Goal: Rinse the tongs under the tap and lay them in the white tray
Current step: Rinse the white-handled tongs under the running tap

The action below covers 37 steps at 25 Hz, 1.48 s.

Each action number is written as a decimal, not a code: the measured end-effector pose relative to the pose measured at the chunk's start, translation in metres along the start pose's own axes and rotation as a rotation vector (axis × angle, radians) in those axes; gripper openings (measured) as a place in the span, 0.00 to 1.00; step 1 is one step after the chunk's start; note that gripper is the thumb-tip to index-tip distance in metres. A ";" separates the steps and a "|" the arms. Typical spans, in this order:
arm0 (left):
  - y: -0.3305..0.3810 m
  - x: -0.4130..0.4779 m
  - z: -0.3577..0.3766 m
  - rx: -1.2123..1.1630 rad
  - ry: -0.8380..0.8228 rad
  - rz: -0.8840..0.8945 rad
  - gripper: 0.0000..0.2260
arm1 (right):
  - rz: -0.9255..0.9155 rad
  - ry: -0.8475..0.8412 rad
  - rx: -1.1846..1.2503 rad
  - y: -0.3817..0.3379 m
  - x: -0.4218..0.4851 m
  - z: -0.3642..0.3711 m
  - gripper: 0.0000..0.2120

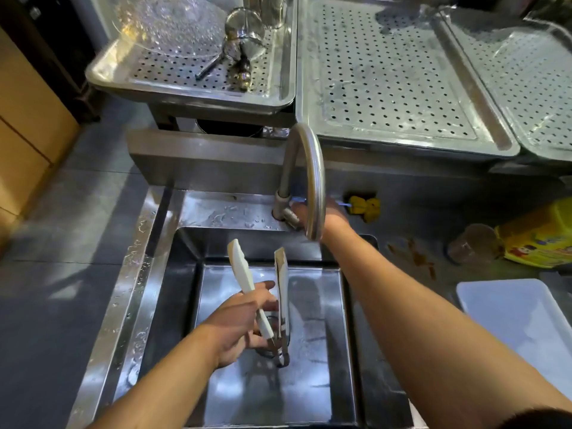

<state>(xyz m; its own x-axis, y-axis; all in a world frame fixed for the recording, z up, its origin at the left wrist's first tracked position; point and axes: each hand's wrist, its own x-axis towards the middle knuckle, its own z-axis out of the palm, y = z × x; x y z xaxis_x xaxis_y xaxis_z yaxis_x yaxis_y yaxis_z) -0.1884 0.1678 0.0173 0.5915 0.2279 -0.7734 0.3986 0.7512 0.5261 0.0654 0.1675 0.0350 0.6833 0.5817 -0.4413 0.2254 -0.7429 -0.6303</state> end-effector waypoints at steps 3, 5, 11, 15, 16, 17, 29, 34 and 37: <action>0.001 -0.002 0.001 0.045 0.010 0.000 0.23 | 0.036 0.007 -0.028 0.007 0.032 0.018 0.06; 0.002 -0.003 0.001 0.065 0.024 0.005 0.21 | 0.028 0.032 -0.091 0.017 0.041 0.025 0.09; 0.003 -0.004 -0.005 0.141 0.095 0.005 0.24 | 0.199 0.130 0.365 0.027 0.045 0.040 0.16; 0.004 -0.005 -0.006 0.165 0.117 0.014 0.25 | 0.241 0.168 0.498 0.033 0.038 0.046 0.18; 0.005 -0.006 -0.005 0.159 0.116 0.013 0.24 | 0.246 0.168 0.528 0.034 0.036 0.046 0.17; 0.006 -0.007 -0.004 0.150 0.114 0.013 0.25 | 0.241 0.165 0.541 0.033 0.033 0.046 0.17; 0.007 0.005 0.001 0.126 -0.036 0.026 0.10 | 0.336 -0.267 0.733 0.069 -0.088 0.077 0.15; 0.019 0.029 0.012 0.141 -0.013 0.031 0.13 | 0.357 -0.302 0.969 0.068 -0.087 0.070 0.19; 0.027 0.041 0.018 0.123 -0.002 0.010 0.06 | 0.357 -0.248 0.977 0.063 -0.079 0.064 0.18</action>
<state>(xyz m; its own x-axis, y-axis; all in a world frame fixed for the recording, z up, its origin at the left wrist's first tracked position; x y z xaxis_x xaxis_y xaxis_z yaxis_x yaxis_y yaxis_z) -0.1406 0.1859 0.0060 0.5972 0.2341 -0.7672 0.4752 0.6672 0.5735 -0.0190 0.0958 -0.0110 0.4147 0.5158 -0.7497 -0.6892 -0.3600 -0.6289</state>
